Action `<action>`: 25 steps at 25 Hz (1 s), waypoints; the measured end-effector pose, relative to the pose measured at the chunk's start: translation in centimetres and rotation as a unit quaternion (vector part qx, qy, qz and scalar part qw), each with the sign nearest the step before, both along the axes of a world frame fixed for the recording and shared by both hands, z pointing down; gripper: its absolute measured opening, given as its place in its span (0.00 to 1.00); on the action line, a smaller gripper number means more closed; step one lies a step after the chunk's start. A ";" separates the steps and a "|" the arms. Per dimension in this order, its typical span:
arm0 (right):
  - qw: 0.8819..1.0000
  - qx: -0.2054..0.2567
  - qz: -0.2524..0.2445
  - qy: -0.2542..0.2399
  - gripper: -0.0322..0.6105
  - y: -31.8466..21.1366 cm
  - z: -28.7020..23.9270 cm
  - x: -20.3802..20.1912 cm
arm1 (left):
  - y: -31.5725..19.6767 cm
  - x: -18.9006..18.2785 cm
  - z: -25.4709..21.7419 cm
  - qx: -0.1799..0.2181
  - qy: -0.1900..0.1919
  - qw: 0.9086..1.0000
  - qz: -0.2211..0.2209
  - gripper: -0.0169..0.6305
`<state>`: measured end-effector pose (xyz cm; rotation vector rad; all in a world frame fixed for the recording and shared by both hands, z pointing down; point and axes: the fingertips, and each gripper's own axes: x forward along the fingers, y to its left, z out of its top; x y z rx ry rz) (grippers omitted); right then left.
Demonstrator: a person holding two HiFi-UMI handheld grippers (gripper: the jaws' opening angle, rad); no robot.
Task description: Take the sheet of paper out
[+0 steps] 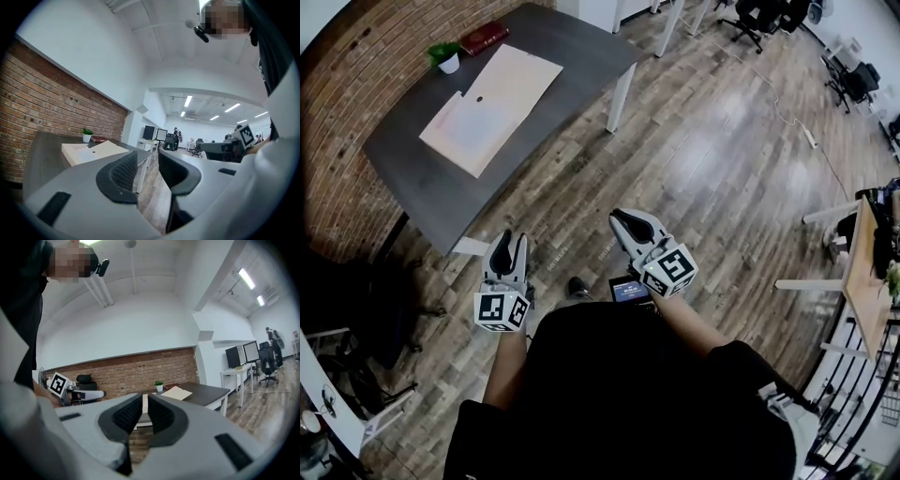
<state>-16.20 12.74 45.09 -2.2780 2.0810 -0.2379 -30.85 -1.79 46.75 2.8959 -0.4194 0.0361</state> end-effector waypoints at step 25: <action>0.995 0.006 -0.099 -0.030 0.11 -21.1 0.6 21.4 | -18.4 16.9 -0.1 -0.012 -0.023 0.992 -0.122 0.21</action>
